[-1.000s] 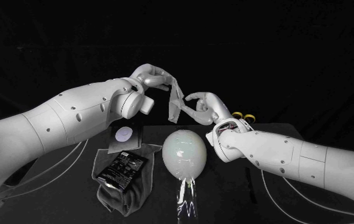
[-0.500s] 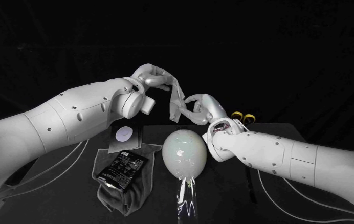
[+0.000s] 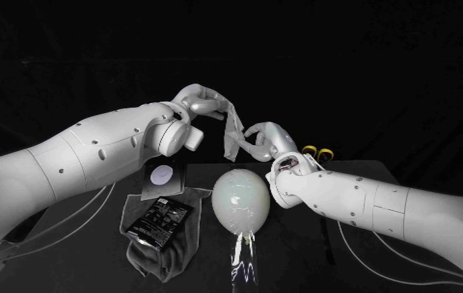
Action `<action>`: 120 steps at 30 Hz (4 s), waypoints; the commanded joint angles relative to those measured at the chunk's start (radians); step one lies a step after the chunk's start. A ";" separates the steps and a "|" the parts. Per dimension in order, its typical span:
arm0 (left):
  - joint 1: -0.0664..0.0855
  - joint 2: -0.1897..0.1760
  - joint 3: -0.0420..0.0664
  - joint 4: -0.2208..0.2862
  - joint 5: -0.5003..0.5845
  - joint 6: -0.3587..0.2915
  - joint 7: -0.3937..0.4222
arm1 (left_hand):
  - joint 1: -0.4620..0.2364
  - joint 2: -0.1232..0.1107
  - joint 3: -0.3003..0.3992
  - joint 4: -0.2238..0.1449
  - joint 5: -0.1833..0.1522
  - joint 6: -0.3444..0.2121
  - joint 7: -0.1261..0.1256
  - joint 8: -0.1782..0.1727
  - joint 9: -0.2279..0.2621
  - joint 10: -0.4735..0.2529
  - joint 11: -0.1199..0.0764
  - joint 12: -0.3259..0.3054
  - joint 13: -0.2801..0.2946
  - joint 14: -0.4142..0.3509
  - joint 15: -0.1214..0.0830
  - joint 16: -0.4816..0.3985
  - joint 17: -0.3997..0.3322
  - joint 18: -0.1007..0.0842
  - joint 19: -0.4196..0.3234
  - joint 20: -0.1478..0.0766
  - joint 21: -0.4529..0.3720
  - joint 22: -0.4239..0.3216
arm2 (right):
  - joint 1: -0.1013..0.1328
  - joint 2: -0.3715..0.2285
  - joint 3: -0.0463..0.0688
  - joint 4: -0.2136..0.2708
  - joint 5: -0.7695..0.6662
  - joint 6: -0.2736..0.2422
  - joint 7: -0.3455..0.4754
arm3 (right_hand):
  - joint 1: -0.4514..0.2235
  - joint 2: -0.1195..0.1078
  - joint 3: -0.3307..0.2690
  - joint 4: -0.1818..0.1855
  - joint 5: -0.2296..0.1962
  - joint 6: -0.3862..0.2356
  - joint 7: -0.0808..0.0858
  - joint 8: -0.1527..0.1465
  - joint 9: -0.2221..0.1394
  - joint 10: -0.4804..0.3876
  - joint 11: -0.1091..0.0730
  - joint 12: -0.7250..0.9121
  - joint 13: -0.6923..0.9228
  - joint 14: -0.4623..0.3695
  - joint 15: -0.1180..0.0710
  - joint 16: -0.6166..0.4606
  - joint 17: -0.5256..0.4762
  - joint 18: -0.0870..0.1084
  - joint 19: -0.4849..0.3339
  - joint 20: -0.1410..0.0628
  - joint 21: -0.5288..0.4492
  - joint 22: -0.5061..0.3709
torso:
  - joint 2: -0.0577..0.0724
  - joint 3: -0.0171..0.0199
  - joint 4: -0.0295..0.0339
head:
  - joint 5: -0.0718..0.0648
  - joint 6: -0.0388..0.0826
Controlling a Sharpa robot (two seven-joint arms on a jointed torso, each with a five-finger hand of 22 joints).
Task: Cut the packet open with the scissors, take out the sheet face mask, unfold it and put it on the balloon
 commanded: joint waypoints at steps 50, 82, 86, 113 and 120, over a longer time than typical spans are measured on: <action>-0.013 -0.034 -0.013 -0.018 0.028 0.006 0.012 | 0.003 0.001 0.011 -0.003 0.003 0.005 0.006 0.003 0.135 -0.006 -0.002 0.015 -0.002 -0.005 0.000 0.014 -0.006 -0.007 -0.009 -0.002 0.015 0.007 | 0.127 -0.108 0.006 0.037 0.065 0.101 0.159 | 0.069 0.110 0.433 -0.094 -0.042 0.011 -0.055 0.233 0.075 0.179 -0.053 0.180 0.143 0.104 -0.060 0.070 0.262 -0.048 0.129 -0.054 0.229 0.186 | -0.001 -0.0002 -0.0005 | -0.016 0.000; -0.036 -0.037 -0.018 -0.073 0.013 -0.021 0.148 | 0.000 0.006 0.012 -0.001 0.003 -0.001 0.006 0.002 0.136 -0.004 -0.004 0.033 -0.003 0.002 -0.002 0.029 -0.019 -0.005 -0.009 -0.004 0.037 0.024 | 0.235 -0.104 0.005 -0.015 -0.451 0.468 -0.019 | 0.058 0.094 0.432 -0.100 -0.042 0.018 -0.058 0.236 0.071 0.205 -0.055 0.213 0.176 0.105 -0.061 0.070 0.263 -0.060 0.155 -0.055 0.286 0.201 | 0.000 0.0008 0.0005 | -0.025 0.004; -0.036 -0.038 -0.018 -0.071 -0.013 -0.004 0.152 | 0.000 0.006 0.012 -0.001 0.003 -0.001 0.006 0.002 0.136 -0.004 -0.004 0.034 -0.003 0.003 -0.002 0.029 -0.019 -0.005 -0.009 -0.004 0.038 0.024 | 0.236 -0.106 0.005 0.001 -0.431 0.392 -0.003 | 0.057 0.093 0.433 -0.100 -0.042 0.020 -0.059 0.237 0.069 0.208 -0.056 0.217 0.180 0.105 -0.062 0.070 0.263 -0.061 0.159 -0.055 0.293 0.203 | 0.000 0.0006 0.0008 | -0.024 0.002; -0.058 -0.015 -0.028 -0.144 -0.088 -0.056 0.205 | 0.011 0.017 -0.016 0.008 0.002 -0.006 0.000 0.000 0.146 0.023 -0.015 0.073 -0.012 0.047 -0.015 0.057 -0.059 0.002 -0.016 -0.014 0.100 0.072 | 0.262 -0.088 0.009 -0.019 -0.447 0.205 0.055 | 0.055 0.090 0.436 -0.101 -0.042 0.022 -0.060 0.236 0.065 0.216 -0.058 0.228 0.191 0.105 -0.064 0.070 0.263 -0.064 0.165 -0.057 0.305 0.206 | -0.001 0.0001 -0.0014 | -0.032 -0.005; -0.074 -0.002 -0.033 -0.178 -0.086 -0.076 0.225 | 0.013 0.018 -0.017 0.011 0.002 -0.007 -0.001 -0.001 0.150 0.032 -0.017 0.076 -0.017 0.060 -0.018 0.058 -0.070 0.003 -0.021 -0.015 0.114 0.082 | 0.280 -0.084 0.010 -0.021 -0.448 0.293 0.061 | 0.055 0.089 0.436 -0.101 -0.042 0.022 -0.060 0.236 0.065 0.217 -0.058 0.230 0.193 0.105 -0.064 0.070 0.263 -0.064 0.165 -0.057 0.307 0.207 | -0.001 -0.0017 -0.0016 | -0.033 -0.002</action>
